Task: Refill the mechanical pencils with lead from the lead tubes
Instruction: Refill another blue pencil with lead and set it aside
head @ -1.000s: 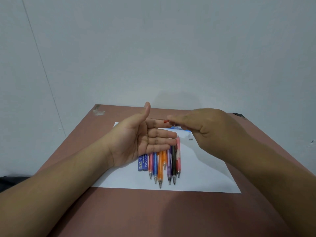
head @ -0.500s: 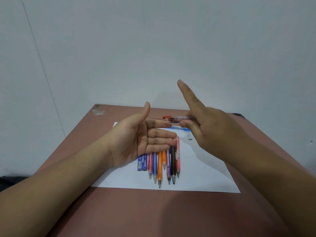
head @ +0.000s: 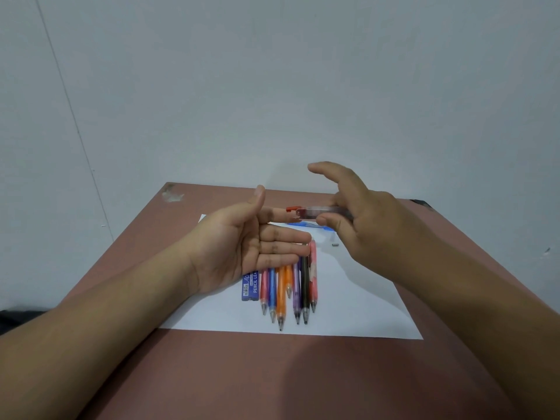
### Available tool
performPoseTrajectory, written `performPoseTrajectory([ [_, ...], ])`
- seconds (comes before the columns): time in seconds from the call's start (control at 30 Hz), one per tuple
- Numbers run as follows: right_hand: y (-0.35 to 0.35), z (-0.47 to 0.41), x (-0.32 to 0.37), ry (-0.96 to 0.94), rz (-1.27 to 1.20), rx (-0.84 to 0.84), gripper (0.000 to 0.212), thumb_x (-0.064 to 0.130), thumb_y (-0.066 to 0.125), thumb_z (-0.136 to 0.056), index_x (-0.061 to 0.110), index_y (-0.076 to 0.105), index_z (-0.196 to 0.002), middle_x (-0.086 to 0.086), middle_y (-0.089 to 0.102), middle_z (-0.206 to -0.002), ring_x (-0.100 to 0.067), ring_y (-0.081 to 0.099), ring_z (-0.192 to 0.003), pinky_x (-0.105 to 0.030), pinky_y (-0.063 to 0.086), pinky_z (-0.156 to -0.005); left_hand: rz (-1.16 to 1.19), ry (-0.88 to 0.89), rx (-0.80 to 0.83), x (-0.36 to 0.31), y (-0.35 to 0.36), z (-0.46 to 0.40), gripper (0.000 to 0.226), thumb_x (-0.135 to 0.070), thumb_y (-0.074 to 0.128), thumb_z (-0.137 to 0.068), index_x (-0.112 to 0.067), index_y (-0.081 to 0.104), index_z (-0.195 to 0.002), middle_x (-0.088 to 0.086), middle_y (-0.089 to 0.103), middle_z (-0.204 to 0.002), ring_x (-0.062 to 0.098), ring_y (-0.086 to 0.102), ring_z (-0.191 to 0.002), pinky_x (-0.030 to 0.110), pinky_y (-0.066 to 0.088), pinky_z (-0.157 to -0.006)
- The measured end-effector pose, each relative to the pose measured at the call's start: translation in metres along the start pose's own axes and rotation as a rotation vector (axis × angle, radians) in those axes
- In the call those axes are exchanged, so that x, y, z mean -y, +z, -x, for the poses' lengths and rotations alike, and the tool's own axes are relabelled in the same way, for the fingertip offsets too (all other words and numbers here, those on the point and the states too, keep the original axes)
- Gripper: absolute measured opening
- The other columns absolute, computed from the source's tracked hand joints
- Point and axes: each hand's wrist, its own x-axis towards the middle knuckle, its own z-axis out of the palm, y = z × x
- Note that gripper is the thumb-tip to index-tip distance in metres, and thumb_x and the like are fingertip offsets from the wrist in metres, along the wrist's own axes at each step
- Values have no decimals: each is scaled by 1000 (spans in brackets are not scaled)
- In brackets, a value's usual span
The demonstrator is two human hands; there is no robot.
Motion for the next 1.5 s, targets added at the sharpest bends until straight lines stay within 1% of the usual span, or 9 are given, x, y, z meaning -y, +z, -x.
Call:
performPoseTrajectory([
  [0.2,-1,1,-1,-10,11,5,65,32,56,-101,53,14,-146,1,66,-85,-14,63,-69,-37,58,-68,-25,35,-43,1,3,2,37,-22,55,-97,3,58,-126,32,66,-121,44,63,-119,44,54,-96],
  [0.27,-2,1,-1,-3,20,13,64,32,55,-101,49,16,-148,1,66,-85,-14,62,-70,-35,57,-68,-78,39,-68,1,5,3,29,-17,60,-94,-1,61,-117,30,68,-118,42,65,-117,41,56,-92],
  [0.4,-2,2,1,-3,23,23,61,31,56,-101,45,23,-151,3,63,-79,-11,58,-65,-31,53,-64,-121,30,-95,1,6,3,21,-18,65,-93,-4,63,-109,26,70,-116,33,70,-105,37,58,-89],
  [0.53,0,2,1,2,31,38,61,31,56,-101,45,24,-152,5,63,-84,-8,57,-68,-23,47,-64,-115,19,-101,1,6,2,29,-19,66,-92,-2,61,-115,25,71,-115,30,70,-102,35,58,-88],
  [0.63,1,3,0,-19,22,25,59,32,56,-101,50,22,-147,3,67,-88,-12,61,-73,-34,55,-71,-112,21,-111,2,7,2,39,-20,67,-91,2,59,-122,25,71,-114,29,71,-98,34,59,-86],
  [0.73,3,3,-1,-38,16,11,58,33,56,-101,54,20,-141,1,68,-86,-16,63,-74,-42,56,-72,-109,35,-127,3,8,2,39,-19,68,-89,3,60,-121,26,71,-114,29,72,-96,32,61,-83],
  [0.9,6,3,-2,-45,18,19,56,33,56,-101,51,24,-144,4,66,-83,-13,63,-71,-40,57,-70,-122,41,-137,3,9,2,25,-17,69,-89,-1,63,-108,26,71,-113,28,72,-95,31,62,-81],
  [1.17,10,5,-4,-46,0,5,58,32,58,-100,50,25,-144,7,65,-85,-11,61,-72,-41,58,-70,-145,59,-170,4,9,1,15,-14,65,-95,-2,62,-104,25,72,-109,27,74,-89,32,63,-79],
  [1.5,7,8,-9,-4,-44,-25,56,30,62,-99,51,32,-142,17,61,-86,-9,63,-79,-38,58,-74,-158,85,-218,2,9,1,19,-15,62,-98,0,65,-107,24,74,-105,26,74,-89,32,63,-78],
])
